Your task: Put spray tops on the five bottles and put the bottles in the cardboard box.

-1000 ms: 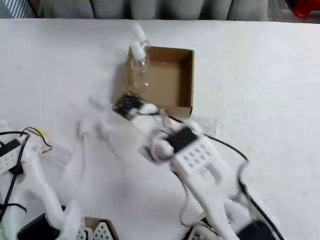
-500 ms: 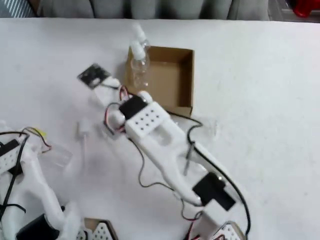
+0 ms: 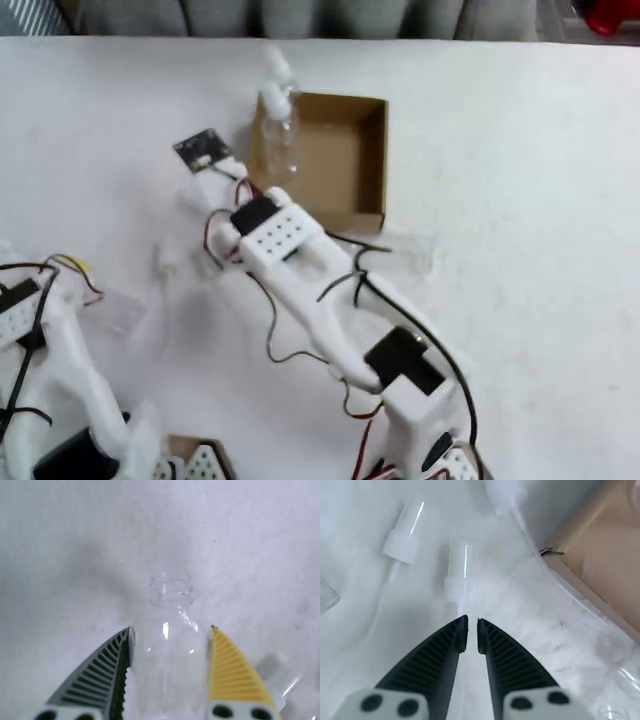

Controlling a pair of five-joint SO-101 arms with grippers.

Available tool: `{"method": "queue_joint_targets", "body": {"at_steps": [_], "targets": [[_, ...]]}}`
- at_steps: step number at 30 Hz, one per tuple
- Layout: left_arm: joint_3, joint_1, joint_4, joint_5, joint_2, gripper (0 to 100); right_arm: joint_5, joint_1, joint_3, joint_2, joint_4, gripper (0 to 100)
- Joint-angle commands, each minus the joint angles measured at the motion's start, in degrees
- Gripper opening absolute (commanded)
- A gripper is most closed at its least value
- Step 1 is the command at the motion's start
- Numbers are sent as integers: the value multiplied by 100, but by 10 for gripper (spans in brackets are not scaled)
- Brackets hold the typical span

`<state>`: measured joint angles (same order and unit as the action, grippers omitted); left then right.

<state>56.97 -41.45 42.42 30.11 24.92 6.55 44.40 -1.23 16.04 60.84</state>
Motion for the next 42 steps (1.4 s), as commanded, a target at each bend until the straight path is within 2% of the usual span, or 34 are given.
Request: {"method": "queue_joint_targets", "body": {"at_steps": [1,11,14,18,32,42], "targets": [[-334,-4,-185,44,-31,20,35,-84,-334,22,-224,18],[-334,-4,-185,35,-31,20,62,-4,-220,207,-936,19],[-334,-4,-185,35,-31,20,97,48,-220,295,-971,59],[-334,-4,-185,35,-22,20,510,101,-220,426,-989,114],[-334,-4,-185,35,-13,20,580,435,-246,971,-1543,116],[-334,-4,-185,35,-31,20,580,409,-255,1226,-1736,111]]}}
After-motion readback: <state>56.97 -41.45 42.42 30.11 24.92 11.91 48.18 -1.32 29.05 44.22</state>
